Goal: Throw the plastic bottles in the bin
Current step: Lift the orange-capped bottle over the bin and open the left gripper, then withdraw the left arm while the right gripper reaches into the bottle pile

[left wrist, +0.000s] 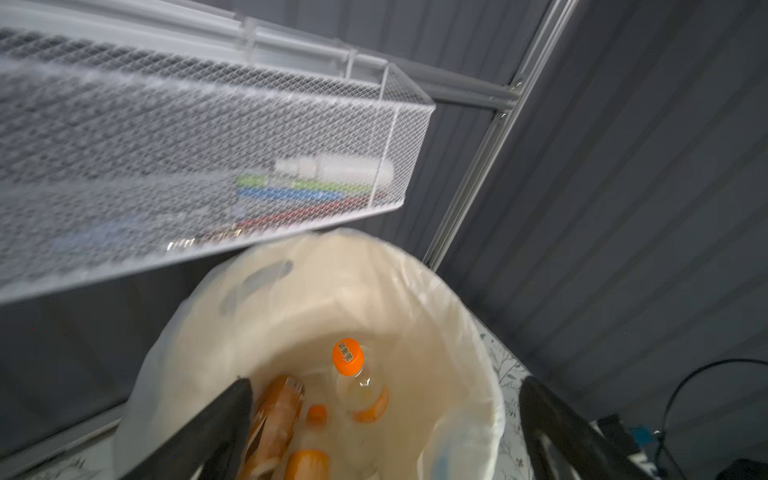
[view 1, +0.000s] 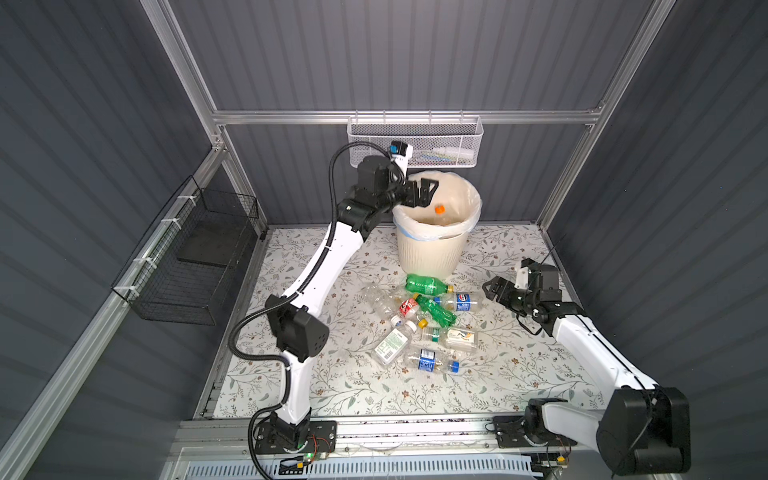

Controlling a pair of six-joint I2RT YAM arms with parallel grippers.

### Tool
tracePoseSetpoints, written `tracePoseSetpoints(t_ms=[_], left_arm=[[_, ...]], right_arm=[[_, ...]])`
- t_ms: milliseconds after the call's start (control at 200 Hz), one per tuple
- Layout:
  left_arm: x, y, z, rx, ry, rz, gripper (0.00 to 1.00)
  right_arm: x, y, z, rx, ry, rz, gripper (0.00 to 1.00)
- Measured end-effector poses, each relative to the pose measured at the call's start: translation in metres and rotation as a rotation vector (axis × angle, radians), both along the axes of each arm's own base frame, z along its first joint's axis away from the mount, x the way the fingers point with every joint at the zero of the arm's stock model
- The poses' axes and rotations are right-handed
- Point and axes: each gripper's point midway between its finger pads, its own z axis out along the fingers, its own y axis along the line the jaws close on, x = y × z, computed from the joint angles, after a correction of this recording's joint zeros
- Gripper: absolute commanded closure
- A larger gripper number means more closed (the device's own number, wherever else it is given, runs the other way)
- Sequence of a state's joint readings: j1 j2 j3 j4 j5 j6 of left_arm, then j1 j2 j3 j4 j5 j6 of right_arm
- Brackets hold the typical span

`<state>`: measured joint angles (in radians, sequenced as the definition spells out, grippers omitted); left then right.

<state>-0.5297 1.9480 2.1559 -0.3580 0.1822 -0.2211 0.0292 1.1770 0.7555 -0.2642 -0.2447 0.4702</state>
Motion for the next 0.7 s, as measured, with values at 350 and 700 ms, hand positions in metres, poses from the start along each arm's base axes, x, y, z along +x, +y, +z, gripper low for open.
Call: tracePoseSetpoints(t_ms=[350, 700], left_arm=[[-0.061, 0.144, 0.044, -0.048, -0.120, 0.265, 0.00], [-0.068, 0.193, -0.153, 0.080, 0.288, 0.406, 0.00]], right_arm=[[-0.015, 0.029, 0.026, -0.114, -0.029, 0.203, 0.09], [-0.073, 0.114, 0.041, -0.256, -0.064, 0.655, 0.08]])
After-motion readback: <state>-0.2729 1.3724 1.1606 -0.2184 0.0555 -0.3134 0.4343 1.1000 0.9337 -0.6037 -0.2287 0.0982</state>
